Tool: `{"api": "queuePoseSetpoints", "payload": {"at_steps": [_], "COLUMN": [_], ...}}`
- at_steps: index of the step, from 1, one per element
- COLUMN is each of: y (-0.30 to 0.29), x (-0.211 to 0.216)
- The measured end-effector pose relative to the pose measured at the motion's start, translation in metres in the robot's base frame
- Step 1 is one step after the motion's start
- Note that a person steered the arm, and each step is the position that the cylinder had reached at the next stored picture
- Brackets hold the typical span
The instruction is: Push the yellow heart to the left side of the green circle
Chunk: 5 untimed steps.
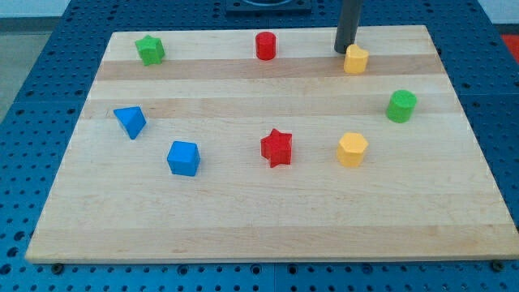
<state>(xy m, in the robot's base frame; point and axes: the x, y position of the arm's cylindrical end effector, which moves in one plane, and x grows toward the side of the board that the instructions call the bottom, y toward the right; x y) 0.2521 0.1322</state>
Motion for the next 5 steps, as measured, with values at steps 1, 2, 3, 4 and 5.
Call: {"api": "queuePoseSetpoints", "payload": {"at_steps": [1, 2, 3, 4, 5], "y": [0.0, 0.0, 0.0, -0.008, -0.021], "x": [0.022, 0.112, 0.129, 0.109, 0.026]}}
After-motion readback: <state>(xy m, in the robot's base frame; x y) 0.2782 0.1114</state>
